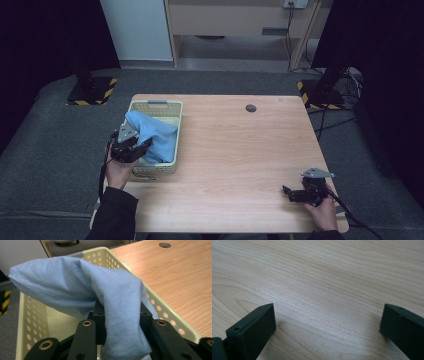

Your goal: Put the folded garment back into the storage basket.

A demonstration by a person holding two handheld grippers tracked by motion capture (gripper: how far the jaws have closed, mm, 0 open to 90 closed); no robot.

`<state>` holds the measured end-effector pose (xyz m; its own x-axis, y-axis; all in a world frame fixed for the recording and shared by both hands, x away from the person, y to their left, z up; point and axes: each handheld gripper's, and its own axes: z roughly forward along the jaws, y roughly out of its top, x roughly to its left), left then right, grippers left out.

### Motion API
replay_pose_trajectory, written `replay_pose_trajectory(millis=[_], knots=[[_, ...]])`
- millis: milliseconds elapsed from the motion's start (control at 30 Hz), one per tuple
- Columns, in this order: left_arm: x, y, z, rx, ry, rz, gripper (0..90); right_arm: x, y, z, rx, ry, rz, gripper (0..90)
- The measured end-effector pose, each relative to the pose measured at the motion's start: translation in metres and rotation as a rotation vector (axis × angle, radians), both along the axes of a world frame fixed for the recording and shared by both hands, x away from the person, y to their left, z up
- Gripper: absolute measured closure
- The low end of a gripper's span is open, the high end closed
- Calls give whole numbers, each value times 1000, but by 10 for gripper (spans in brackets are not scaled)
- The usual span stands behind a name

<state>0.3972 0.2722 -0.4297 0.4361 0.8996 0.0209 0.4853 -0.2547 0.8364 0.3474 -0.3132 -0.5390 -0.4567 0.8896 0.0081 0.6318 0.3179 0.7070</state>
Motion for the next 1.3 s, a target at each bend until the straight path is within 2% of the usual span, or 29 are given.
replay_pose_trajectory(millis=[33,67,167,267,400,433,600,667,700,733,767,800,900,933,967,1000,1067,1100,1133,1167,1200,1233,1300], knots=[[2,4,-2,-32,24,-2,676,0,0,0,0,0,0,4],[2,4,-2,-32,24,-2,672,0,0,0,0,0,0,4],[5,12,-3,-73,69,11,644,0,0,0,0,0,0,4],[6,15,-5,-76,79,29,595,0,0,0,0,0,0,4],[7,17,-6,-56,71,34,489,0,0,0,0,0,0,4],[6,16,-5,-12,45,45,456,0,0,0,0,0,1,4],[6,15,-3,28,27,71,377,0,0,0,-1,0,0,4],[6,15,-2,44,17,102,349,0,0,0,-1,0,1,3],[4,16,2,46,7,129,316,0,0,0,-1,0,0,3],[4,16,2,46,7,129,301,0,0,0,-1,0,0,3],[2,19,6,25,-16,142,302,0,0,0,-1,-1,1,3],[2,19,6,25,-16,142,303,0,0,0,-1,-1,1,3],[-1,24,13,-37,-19,157,304,0,0,0,-1,0,1,3],[-1,24,13,-37,-19,157,307,0,0,0,-1,0,1,3],[-1,26,13,-62,0,169,311,0,0,0,-1,0,1,3],[-1,26,13,-62,0,169,311,0,0,0,-1,0,1,3],[1,25,10,-51,29,194,309,0,0,0,-2,-1,1,3],[5,25,5,-59,89,223,302,0,0,0,-1,-1,1,3],[5,25,5,-59,89,223,294,0,0,0,-1,-1,1,3],[8,25,-1,-83,135,248,290,0,0,0,-2,0,1,3],[8,25,-1,-83,135,248,286,0,0,0,-2,0,1,3],[10,24,-5,-96,168,265,280,0,0,0,-2,0,1,3],[12,24,-7,-98,178,275,269,0,0,0,-2,0,0,3]])
